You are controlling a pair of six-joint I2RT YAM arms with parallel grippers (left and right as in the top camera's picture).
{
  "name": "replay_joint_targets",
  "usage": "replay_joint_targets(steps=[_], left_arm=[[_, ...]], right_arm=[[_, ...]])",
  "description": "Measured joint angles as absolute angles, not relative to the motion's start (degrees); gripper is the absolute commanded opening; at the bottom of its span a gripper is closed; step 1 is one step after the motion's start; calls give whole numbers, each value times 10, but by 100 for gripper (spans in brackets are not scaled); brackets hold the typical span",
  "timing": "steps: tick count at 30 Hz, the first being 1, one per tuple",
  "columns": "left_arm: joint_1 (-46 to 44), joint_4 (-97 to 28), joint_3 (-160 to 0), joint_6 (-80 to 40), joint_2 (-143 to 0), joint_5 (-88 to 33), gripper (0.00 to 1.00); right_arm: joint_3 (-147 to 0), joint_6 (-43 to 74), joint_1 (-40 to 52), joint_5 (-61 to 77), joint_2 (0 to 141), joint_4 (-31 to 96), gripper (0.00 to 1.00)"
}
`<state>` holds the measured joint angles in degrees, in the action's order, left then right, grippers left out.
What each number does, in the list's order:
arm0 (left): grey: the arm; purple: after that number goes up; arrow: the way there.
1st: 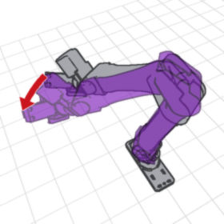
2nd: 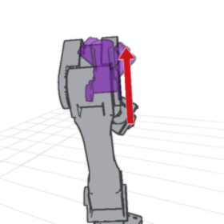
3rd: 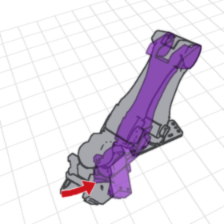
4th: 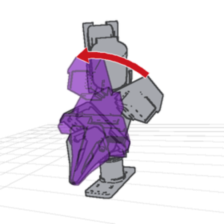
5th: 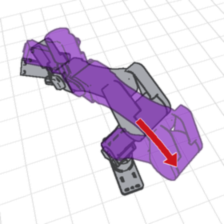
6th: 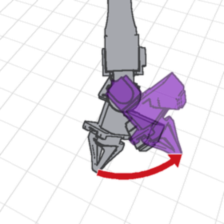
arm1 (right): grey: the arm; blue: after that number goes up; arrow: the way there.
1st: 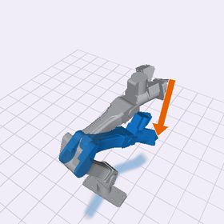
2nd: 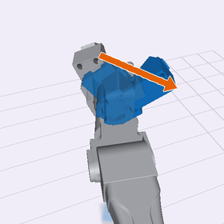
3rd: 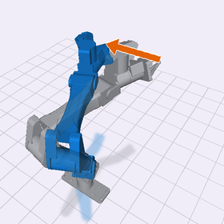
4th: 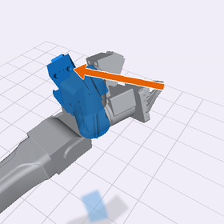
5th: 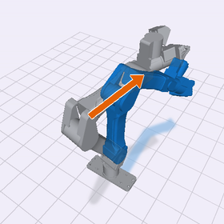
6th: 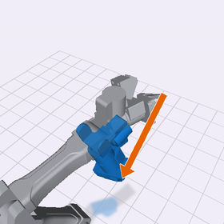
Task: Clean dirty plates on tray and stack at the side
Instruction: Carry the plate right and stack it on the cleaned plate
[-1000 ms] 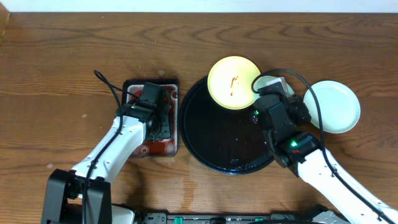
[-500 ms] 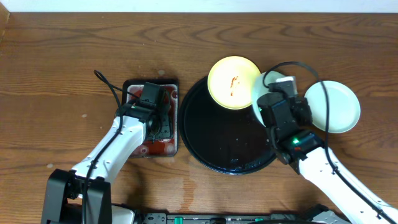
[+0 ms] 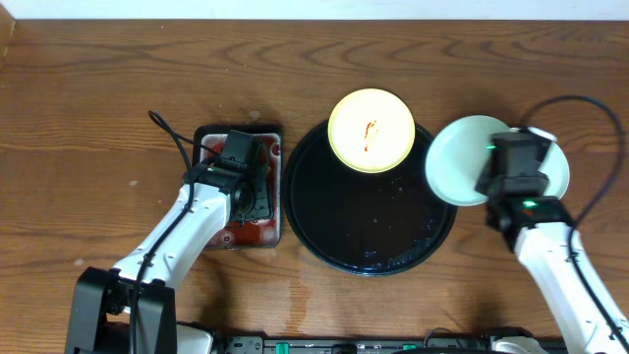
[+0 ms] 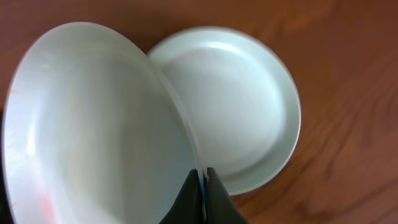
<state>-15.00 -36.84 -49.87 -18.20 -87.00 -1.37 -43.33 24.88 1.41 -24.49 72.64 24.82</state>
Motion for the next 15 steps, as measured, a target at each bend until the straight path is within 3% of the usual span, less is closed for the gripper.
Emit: replay_joint_targets(steps=[8,15], left_arm=[[-150,-369,-499,-182,-870,-14,67],[-150,-369,-499,-182,-870,-14,67]], right_arm=[[-433,359,-170,-101,726,290,1],[-433,400,-260,-43,729,300,1]])
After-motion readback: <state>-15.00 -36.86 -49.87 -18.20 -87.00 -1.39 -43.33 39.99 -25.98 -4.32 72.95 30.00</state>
